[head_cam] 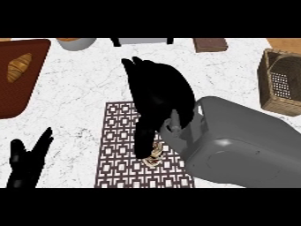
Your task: Pick the cupcake from the placemat and place it in the basket
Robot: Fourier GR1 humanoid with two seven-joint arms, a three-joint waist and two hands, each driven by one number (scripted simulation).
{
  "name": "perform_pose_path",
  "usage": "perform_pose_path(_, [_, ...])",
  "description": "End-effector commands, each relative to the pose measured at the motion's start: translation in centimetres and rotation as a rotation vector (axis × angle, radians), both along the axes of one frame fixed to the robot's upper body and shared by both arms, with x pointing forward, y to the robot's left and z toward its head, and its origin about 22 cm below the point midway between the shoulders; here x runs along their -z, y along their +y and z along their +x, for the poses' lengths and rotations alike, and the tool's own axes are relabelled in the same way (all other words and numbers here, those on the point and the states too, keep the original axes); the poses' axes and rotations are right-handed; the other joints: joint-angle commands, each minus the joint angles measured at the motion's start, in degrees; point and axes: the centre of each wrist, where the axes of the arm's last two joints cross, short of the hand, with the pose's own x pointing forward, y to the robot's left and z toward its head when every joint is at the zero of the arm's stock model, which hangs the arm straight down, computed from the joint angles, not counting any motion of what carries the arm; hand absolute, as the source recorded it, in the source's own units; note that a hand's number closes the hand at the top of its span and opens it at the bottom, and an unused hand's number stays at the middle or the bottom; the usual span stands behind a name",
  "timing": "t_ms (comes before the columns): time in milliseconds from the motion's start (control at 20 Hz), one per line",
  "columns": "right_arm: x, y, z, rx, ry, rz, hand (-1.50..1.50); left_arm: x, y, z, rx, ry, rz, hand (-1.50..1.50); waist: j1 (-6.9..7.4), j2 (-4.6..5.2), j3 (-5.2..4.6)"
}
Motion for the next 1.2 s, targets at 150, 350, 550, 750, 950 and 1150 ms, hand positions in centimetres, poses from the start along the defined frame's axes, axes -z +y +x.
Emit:
perform_pose_path(150, [0.4,-0.2,-2.5,0.145,0.055,-0.071,-1.50,2.4,-1.0,-1.8,0.031,0.052,-0.046,0.00,0.91,0.78,-0.59])
perform_pose_path(350, [3.0,-0.1,-3.8,0.148,0.050,-0.054,-1.50,1.9,-1.6,-0.6,0.022,0.064,-0.042,0.00,0.64,0.88,-0.55])
perform_pose_path(550, [6.1,0.1,-3.1,0.189,0.052,-0.088,-1.50,1.4,-2.5,0.0,0.042,0.053,-0.053,0.00,2.29,1.56,-0.51])
perform_pose_path(750, [7.7,-1.0,-3.4,0.190,0.090,-0.137,-1.50,0.9,-1.0,0.5,0.046,0.052,-0.065,0.00,2.04,1.46,-0.49])
perform_pose_path(950, [9.5,-1.6,-3.6,0.211,0.095,-0.137,-1.50,1.9,-2.4,-0.8,0.055,0.056,-0.059,0.00,2.30,1.47,-0.47])
perform_pose_path(1150, [11.1,-0.4,-4.0,0.238,0.106,-0.135,-1.50,0.8,-1.2,-0.8,0.052,0.054,-0.055,0.00,3.06,1.47,-0.46])
